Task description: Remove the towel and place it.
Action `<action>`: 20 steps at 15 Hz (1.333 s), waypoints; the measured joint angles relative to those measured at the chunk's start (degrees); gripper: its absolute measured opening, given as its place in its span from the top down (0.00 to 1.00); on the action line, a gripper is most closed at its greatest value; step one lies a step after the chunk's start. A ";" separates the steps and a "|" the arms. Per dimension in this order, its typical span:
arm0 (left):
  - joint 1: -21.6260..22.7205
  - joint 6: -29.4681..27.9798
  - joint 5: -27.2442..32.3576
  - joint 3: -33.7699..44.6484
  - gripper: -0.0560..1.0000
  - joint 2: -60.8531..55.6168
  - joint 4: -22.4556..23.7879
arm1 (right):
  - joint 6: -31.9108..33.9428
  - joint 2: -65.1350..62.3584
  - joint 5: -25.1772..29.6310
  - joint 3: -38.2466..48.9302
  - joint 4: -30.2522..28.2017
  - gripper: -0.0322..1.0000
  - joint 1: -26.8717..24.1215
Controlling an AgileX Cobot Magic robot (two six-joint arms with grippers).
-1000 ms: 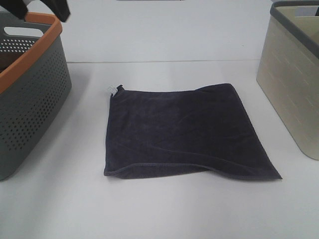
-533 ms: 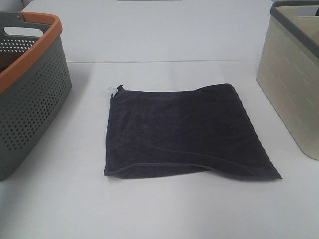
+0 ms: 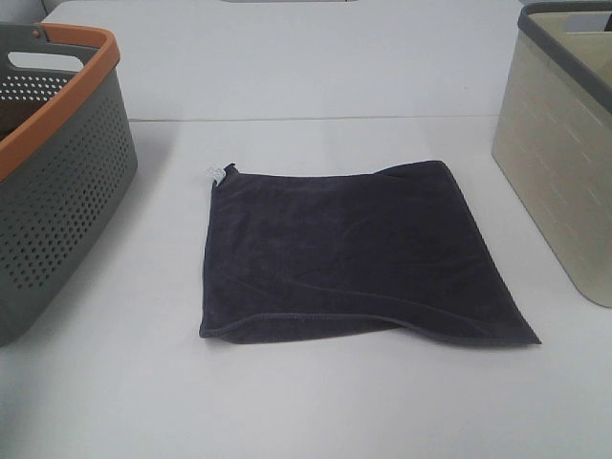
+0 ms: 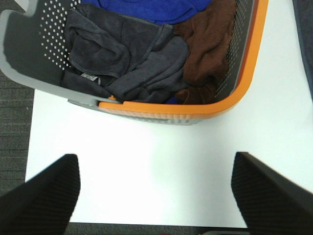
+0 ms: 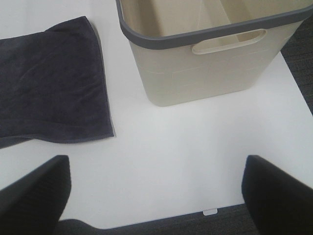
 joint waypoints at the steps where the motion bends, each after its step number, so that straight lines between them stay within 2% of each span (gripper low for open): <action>1: 0.00 0.00 -0.97 1.83 0.19 -2.01 0.34 | 0.00 -1.38 0.00 0.80 0.00 0.15 0.00; 3: 0.00 0.00 -3.84 7.79 0.19 -9.51 0.97 | -0.52 -5.44 0.00 2.75 -0.23 0.15 0.00; 7: 0.00 0.17 -4.47 16.84 0.19 -23.20 1.15 | -3.44 -11.57 0.00 6.02 -0.40 0.15 0.00; 10: 0.00 0.17 -4.35 20.28 0.19 -32.77 0.92 | -6.59 -18.11 -0.23 10.08 -0.40 0.15 0.00; 12: 0.00 0.17 -4.18 22.80 0.19 -38.10 0.00 | -8.14 -22.40 -2.58 12.95 0.06 0.15 0.00; 16: 0.00 1.60 -5.27 27.22 0.19 -48.47 -3.04 | -9.11 -24.52 -5.16 18.05 3.90 0.15 0.00; 18: 0.00 1.66 -6.30 28.48 0.19 -49.22 -4.53 | -9.80 -24.52 -7.91 19.88 5.84 0.15 0.00; 20: 0.00 1.60 -6.53 28.48 0.19 -49.22 -4.76 | -10.08 -24.52 -8.31 20.23 6.13 0.15 0.00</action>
